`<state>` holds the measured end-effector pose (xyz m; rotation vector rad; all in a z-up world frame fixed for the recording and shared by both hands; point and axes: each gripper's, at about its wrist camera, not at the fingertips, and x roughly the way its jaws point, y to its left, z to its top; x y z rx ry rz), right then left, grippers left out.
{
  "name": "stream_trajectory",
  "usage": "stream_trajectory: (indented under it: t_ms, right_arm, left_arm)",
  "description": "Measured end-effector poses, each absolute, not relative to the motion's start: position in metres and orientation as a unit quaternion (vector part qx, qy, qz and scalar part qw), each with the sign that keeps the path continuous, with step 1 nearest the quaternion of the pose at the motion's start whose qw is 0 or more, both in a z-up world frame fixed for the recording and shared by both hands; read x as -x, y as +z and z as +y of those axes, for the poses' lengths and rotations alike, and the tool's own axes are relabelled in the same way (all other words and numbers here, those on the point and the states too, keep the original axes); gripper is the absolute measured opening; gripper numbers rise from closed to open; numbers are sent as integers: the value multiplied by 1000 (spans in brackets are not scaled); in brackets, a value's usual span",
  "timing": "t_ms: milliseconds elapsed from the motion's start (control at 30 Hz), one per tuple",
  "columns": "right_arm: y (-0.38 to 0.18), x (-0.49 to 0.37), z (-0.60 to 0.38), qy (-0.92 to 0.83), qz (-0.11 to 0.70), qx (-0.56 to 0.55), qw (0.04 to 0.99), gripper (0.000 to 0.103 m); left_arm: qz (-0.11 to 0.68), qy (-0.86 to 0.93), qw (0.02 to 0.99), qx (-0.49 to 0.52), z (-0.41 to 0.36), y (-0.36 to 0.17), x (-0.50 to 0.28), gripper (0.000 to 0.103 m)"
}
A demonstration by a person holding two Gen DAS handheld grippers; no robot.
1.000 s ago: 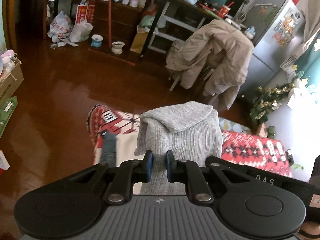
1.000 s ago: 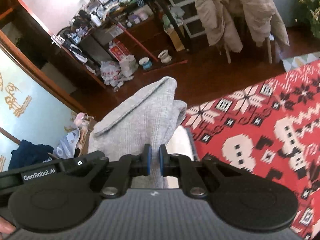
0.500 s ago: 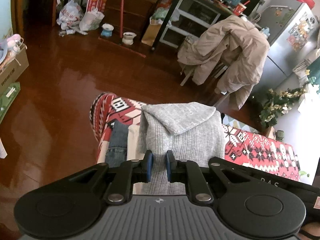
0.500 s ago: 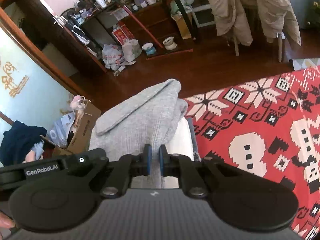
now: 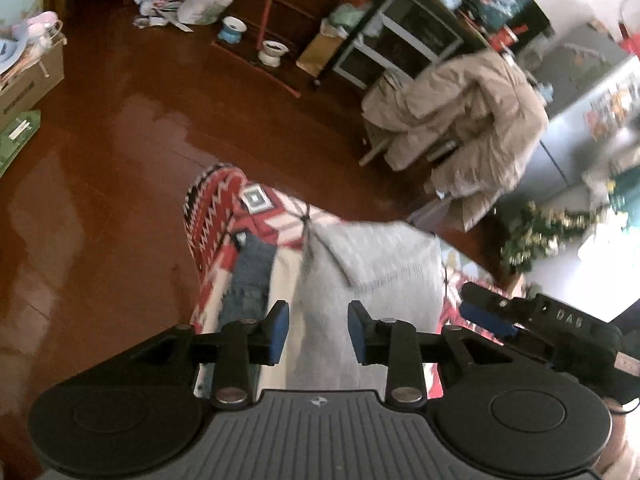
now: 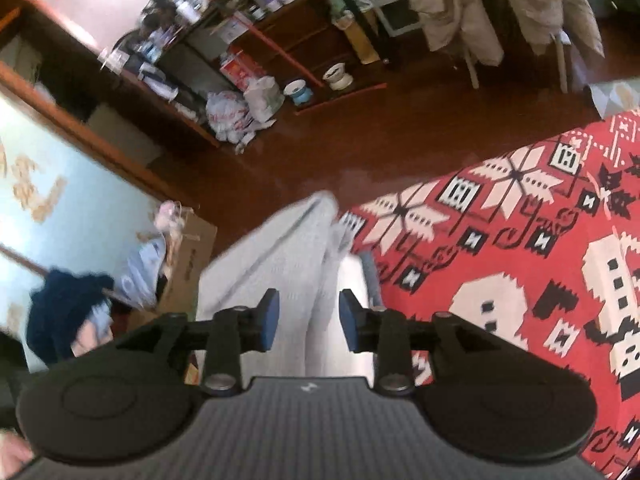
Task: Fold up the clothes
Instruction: 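Grasp the grey shirt bundle's end with the left gripper while the right gripper grasps beside it, then lift the grey bundle with both grippers and carry it onto the clothes stack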
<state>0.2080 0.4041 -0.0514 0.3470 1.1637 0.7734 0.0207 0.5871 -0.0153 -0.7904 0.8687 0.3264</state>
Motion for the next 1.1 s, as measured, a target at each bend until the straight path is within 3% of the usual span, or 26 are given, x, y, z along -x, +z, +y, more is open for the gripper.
stream_trajectory:
  t_ms: [133, 400, 567, 667, 900, 1100]
  right_arm:
    - [-58, -254, 404, 331, 554, -217, 732, 43]
    - [-134, -330, 422, 287, 677, -353, 579, 49]
    - [-163, -346, 432, 290, 713, -341, 540, 61]
    - [-171, -347, 440, 303, 721, -316, 538, 62]
    - [-156, -347, 456, 349, 699, -277, 559, 23]
    - [-93, -317, 483, 473, 562, -75, 674, 18]
  left_arm:
    - [396, 159, 813, 396, 608, -19, -37, 32]
    - [412, 135, 788, 436, 633, -41, -72, 30]
    - [437, 125, 781, 429, 629, -54, -81, 19]
    - [441, 124, 785, 418, 625, -54, -83, 16]
    - [443, 122, 800, 385, 617, -48, -86, 12]
    - [444, 129, 815, 349, 609, -45, -86, 12]
